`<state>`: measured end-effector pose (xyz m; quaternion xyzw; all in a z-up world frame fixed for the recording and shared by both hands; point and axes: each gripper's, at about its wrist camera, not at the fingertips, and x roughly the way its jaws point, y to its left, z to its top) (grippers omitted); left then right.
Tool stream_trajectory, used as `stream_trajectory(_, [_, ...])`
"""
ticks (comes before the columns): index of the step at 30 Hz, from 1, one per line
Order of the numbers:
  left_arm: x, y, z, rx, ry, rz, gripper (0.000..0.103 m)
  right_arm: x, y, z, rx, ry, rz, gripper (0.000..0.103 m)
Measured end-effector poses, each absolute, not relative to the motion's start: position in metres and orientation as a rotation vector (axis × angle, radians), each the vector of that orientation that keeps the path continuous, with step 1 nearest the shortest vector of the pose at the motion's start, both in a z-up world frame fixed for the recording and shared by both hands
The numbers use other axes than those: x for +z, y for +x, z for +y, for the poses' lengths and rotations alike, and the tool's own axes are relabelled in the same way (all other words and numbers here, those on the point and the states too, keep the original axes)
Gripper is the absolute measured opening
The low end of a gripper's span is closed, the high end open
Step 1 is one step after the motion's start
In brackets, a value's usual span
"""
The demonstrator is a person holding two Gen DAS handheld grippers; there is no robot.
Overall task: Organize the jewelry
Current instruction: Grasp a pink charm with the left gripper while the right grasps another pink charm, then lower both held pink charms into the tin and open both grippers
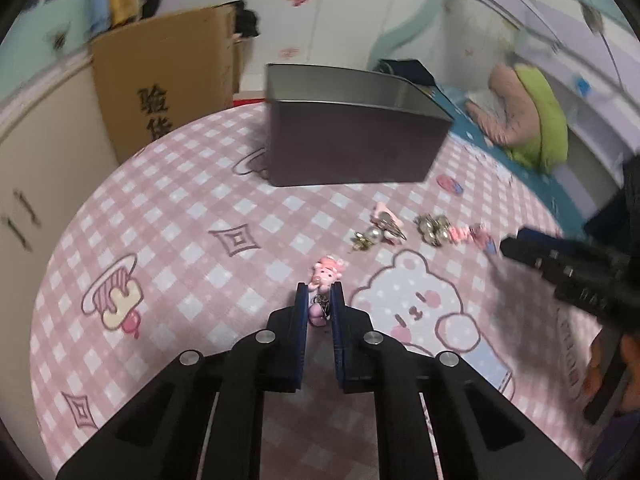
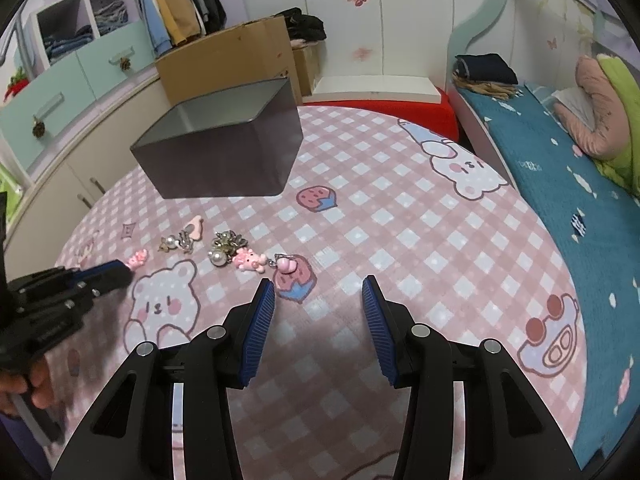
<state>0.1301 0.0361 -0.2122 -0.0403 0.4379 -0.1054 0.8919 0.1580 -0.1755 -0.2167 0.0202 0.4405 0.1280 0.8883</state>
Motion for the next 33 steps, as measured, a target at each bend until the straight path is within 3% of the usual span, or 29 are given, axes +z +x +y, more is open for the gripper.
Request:
stream_trajectory(19, [-0.196, 0.122, 0.048, -0.246, -0.134, 0.869, 0.009, -0.222, 0.187, -0.141, 0.379, -0.135, 0.909, 0.044])
stream_trajectory(22, [-0.196, 0.122, 0.048, -0.251, -0.136, 0.871, 0.009, -0.222, 0.186, -0.133, 0.411, -0.175, 0.900, 0.039])
stream_trajectory(26, [-0.195, 0.121, 0.048, -0.256, -0.141, 0.872, 0.009, -0.221, 0.186, -0.128, 0.440, -0.182, 0.900, 0.021])
stream_trajectory(30, [-0.191, 0.118, 0.047, -0.263, -0.144, 0.864, 0.009, -0.219, 0.182, -0.123, 0.419, -0.204, 0.900, 0.012])
stream_trajectory(33, [-0.185, 0.116, 0.048, -0.273, -0.148, 0.851, 0.009, -0.210, 0.178, -0.130, 0.408, -0.157, 0.893, 0.012])
